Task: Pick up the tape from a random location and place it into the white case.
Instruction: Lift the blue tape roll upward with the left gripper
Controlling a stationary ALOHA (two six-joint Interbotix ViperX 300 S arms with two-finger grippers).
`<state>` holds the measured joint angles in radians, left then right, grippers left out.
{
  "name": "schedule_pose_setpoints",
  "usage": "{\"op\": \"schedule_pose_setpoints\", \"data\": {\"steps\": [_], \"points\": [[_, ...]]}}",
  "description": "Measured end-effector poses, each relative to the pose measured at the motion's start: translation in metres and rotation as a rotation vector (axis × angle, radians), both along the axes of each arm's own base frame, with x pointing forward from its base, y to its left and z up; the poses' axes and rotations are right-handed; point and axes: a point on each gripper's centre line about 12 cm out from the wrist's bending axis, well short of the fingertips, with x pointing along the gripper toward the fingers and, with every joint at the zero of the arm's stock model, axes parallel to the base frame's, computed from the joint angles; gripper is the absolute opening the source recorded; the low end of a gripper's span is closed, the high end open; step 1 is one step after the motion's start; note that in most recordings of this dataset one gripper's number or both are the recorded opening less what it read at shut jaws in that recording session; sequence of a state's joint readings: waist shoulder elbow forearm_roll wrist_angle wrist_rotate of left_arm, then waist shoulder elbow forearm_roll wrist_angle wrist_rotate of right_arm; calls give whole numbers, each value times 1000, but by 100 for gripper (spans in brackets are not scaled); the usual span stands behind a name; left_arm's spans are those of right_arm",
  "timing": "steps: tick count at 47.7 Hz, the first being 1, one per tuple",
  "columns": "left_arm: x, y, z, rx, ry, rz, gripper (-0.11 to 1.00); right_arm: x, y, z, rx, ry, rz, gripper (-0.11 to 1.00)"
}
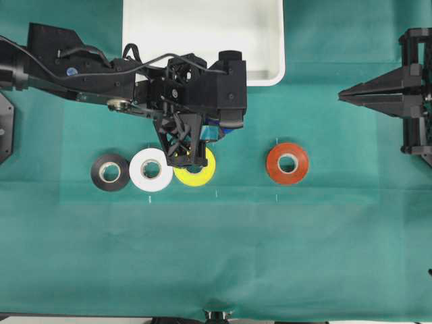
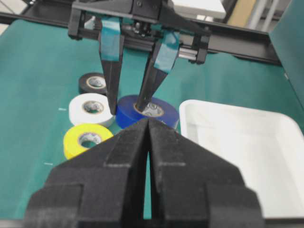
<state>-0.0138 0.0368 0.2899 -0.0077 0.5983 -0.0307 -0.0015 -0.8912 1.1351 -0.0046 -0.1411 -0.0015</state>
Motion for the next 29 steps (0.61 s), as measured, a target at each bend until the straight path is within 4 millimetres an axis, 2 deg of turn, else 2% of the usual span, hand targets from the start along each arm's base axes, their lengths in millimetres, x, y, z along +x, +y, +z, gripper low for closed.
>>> {"op": "schedule_pose_setpoints", "data": {"steps": [9, 22, 29], "points": [[1, -3, 15, 9, 14, -18, 25, 0, 0, 0, 0, 0, 0, 0], [-5, -12, 57, 25, -36, -60, 25, 0, 0, 0, 0, 0, 0, 0], [-11, -16, 71, 24, -69, -71, 25, 1, 0, -1, 0, 5, 0, 0]]}}
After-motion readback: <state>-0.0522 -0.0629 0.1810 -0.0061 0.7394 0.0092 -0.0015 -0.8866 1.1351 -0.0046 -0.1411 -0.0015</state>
